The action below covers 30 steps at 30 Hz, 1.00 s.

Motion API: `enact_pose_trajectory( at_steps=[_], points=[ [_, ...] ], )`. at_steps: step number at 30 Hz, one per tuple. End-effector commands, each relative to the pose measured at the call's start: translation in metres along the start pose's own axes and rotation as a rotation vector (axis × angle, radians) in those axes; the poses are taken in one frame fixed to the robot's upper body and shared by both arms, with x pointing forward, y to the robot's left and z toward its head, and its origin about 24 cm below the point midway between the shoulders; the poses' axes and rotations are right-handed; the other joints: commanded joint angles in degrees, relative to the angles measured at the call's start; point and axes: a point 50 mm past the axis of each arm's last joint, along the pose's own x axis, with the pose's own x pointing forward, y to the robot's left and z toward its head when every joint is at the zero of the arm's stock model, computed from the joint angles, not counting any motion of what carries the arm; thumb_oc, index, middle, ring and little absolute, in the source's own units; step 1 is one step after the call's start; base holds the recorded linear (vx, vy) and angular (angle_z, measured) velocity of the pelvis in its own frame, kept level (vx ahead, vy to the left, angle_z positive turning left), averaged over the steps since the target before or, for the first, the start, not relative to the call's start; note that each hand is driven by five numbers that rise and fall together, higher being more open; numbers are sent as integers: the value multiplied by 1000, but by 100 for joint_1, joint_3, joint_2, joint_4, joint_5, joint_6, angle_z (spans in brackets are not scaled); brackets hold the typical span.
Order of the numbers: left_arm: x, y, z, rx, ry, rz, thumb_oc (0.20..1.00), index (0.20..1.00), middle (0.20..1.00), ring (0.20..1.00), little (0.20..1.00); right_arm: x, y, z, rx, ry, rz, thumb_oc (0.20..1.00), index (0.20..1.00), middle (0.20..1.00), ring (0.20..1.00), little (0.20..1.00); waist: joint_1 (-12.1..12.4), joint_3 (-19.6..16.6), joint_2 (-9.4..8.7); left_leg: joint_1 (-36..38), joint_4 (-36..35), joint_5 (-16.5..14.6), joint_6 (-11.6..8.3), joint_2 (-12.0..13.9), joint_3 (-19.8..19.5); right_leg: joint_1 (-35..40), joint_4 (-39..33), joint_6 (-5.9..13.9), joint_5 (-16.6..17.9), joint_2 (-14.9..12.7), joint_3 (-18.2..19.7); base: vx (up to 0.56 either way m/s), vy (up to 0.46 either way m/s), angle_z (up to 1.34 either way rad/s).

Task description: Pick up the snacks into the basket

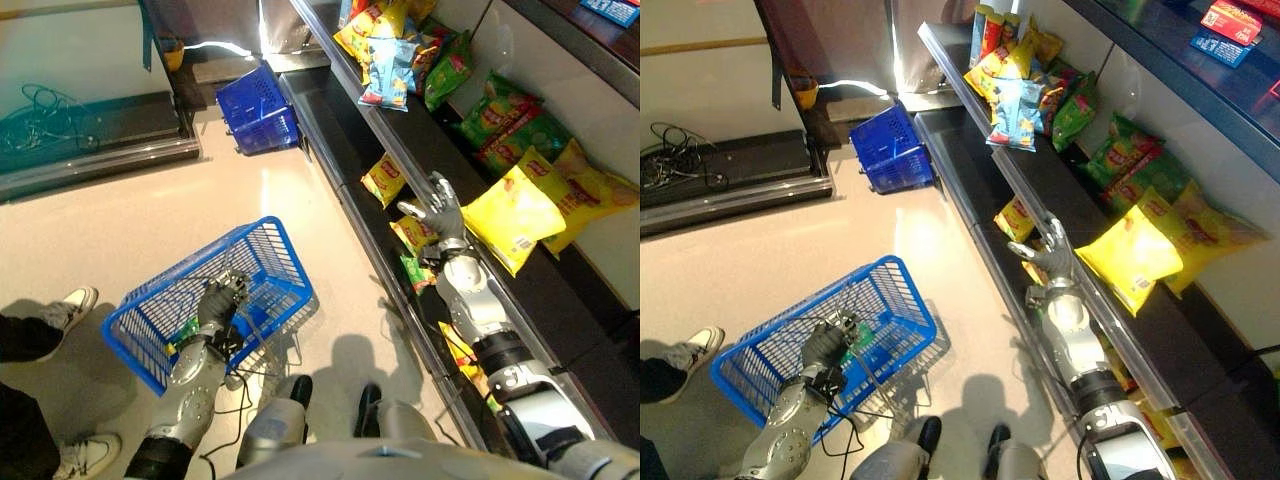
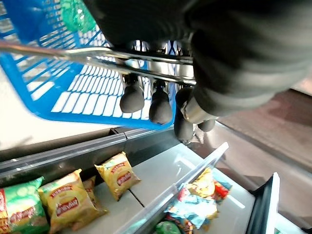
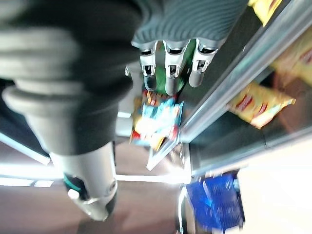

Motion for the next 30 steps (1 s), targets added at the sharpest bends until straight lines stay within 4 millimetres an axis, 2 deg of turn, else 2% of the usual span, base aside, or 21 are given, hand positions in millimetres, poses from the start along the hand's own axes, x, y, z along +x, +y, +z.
enact_pose_trajectory(
  at_steps=[1, 3, 7, 9, 11, 12, 13, 14, 15, 16, 17, 19, 20, 21, 22, 23, 24, 25, 27, 30],
  points=[
    [1, -53, 59, -12, -324, -263, 200, 200, 200, 200, 200, 6, -25, 23, -40, -116, -62, 1000, 1000, 1000, 1000, 1000, -51, -210, -26, 18, 207, -610, -556, 90, -234, 352, -496, 59, 781, 98, -302, 143, -84, 43],
    [-1, -50, 55, -28, -315, -257, 200, 200, 200, 200, 200, -8, -47, 8, -94, -71, -93, 1000, 1000, 1000, 1000, 1000, -115, -328, -63, 145, 73, -675, -579, 148, -95, 531, -698, 72, 791, 80, -449, 162, -114, 29],
    [2, -52, 50, -76, -299, -258, 200, 200, 200, 200, 200, -27, -77, -3, -115, -39, -153, 1000, 1000, 1000, 1000, 1000, -384, -496, -55, 225, 176, -864, -671, 262, -14, 650, -610, -34, 623, 259, -79, 167, -159, -7],
    [2, -49, 51, -87, -304, -247, 200, 200, 200, 200, 200, -34, -83, -5, -114, -35, -136, 1000, 1000, 1000, 1000, 1000, -518, -579, -44, 306, 517, -1090, -770, 395, 124, 734, -557, -125, 474, 359, -20, 224, -231, -73],
    [1, -48, 50, -96, -300, -242, 200, 200, 200, 200, 200, -39, -86, -7, -118, -24, -131, 1000, 1000, 1000, 1000, 1000, -542, -602, -27, 331, 775, -1143, -837, 483, 217, 830, -549, -196, 378, 473, 57, 192, -214, -101],
    [1, -44, 50, -110, -306, -226, 200, 200, 200, 200, 200, -45, -90, -9, -146, -15, -105, 1000, 1000, 1000, 1000, 1000, -617, -596, -47, 111, 1871, -777, -1008, 620, 302, 1048, -507, -349, 232, 641, 192, 183, -293, -104],
    [1, -43, 52, -118, -317, -219, 200, 200, 200, 200, 200, -47, -91, -6, -164, -25, -87, 1000, 1000, 1000, 1000, 1000, -620, -532, -85, -115, 2546, -509, -1077, 645, 289, 1159, -488, -425, 185, 676, 251, 182, -292, -98],
    [1, -43, 52, -118, -317, -219, 200, 200, 200, 200, 200, -47, -91, -6, -164, -25, -87, 1000, 1000, 1000, 1000, 1000, -622, -534, -80, -124, 2559, -516, -1078, 648, 286, 1156, -487, -425, 185, 679, 248, 54, -222, -92],
    [3, -47, 55, -144, -335, -228, 200, 200, 200, 200, 200, -46, -93, -3, -155, -42, -88, 1000, 1000, 1000, 1000, 1000, -566, -327, -149, -485, 3352, -302, -1065, 489, 152, 1329, -509, -566, 164, 704, 422, 23, -185, -72],
    [4, -49, 54, -155, -335, -227, 200, 200, 200, 200, 200, -45, -93, -3, -143, -40, -94, 1000, 1000, 1000, 1000, 1000, -538, -283, -176, -605, 3450, -338, -1041, 368, 37, 1373, -547, -578, 142, 716, 512, 51, -210, -71],
    [5, -50, 54, -160, -333, -220, 200, 200, 200, 200, 200, -46, -94, -4, -144, -34, -104, 1000, 1000, 1000, 1000, 1000, -527, -263, -188, -785, 3256, -375, -1020, 363, 0, 1420, -586, -570, 121, 720, 583, 102, -83, -67],
    [4, -49, 53, -171, -330, -203, 200, 200, 200, 200, 200, -47, -96, -7, -138, -24, -124, 1000, 1000, 1000, 1000, 1000, -495, -299, -121, -846, 2365, -587, -939, 371, -119, 1524, -675, -498, 64, 777, 786, 176, 26, -71],
    [3, -48, 51, -174, -329, -202, 200, 200, 200, 200, 200, -47, -95, -6, -121, -29, -125, 1000, 1000, 1000, 1000, 1000, -471, -314, -44, -854, 1642, -501, -943, 447, -266, 1565, -702, -458, 41, 840, 932, 199, 94, -71],
    [3, -48, 49, -176, -326, -202, 200, 200, 200, 200, 200, -47, -96, -7, -114, -28, -130, 1000, 1000, 1000, 1000, 1000, -426, -342, 32, -839, 1040, -243, -974, 518, -387, 1596, -697, -450, -8, 894, 1018, 193, 107, -68],
    [3, -50, 47, -169, -321, -203, 200, 200, 200, 200, 200, -47, -94, -7, -110, -34, -129, 1000, 1000, 1000, 1000, 1000, -393, -328, 121, -1047, 745, 70, -987, 488, -407, 1668, -719, -471, -9, 946, 1043, 145, 74, -64],
    [2, -51, 46, -169, -317, -208, 200, 200, 200, 200, 200, -47, -93, -7, -113, -30, -116, 1000, 1000, 1000, 1000, 1000, -393, -346, 101, -901, 902, -103, -970, 317, -569, 1644, -626, -439, -25, 911, 1087, 131, 66, -50],
    [3, -53, 45, -167, -312, -214, 200, 200, 200, 200, 200, -48, -92, -10, -106, -17, -125, 1000, 1000, 1000, 1000, 1000, -402, -359, 94, -955, 959, -19, -1004, 305, -636, 1713, -679, -451, -72, 908, 1116, 101, 55, -72],
    [3, -53, 46, -179, -310, -223, 200, 200, 200, 200, 200, -47, -91, -10, -97, -14, -122, 1000, 1000, 1000, 1000, 1000, -415, -387, 106, -858, 848, -123, -972, 303, -715, 1711, -677, -444, -90, 910, 1183, 111, 84, -51],
    [3, -54, 44, -180, -302, -227, 200, 200, 200, 200, 200, -52, -92, -14, -77, -3, -133, 1000, 1000, 1000, 1000, 1000, -516, -495, 126, -624, 460, -77, -949, 389, -579, 1714, -849, -448, -30, 876, 1139, 89, 109, -49],
    [2, -53, 43, -181, -299, -229, 200, 200, 200, 200, 200, -52, -88, -17, -69, 7, -124, 1000, 1000, 1000, 1000, 1000, -506, -610, 113, -433, 207, -98, -863, 348, -638, 1725, -967, -388, 0, 803, 1163, 66, 94, -7]
  ],
)
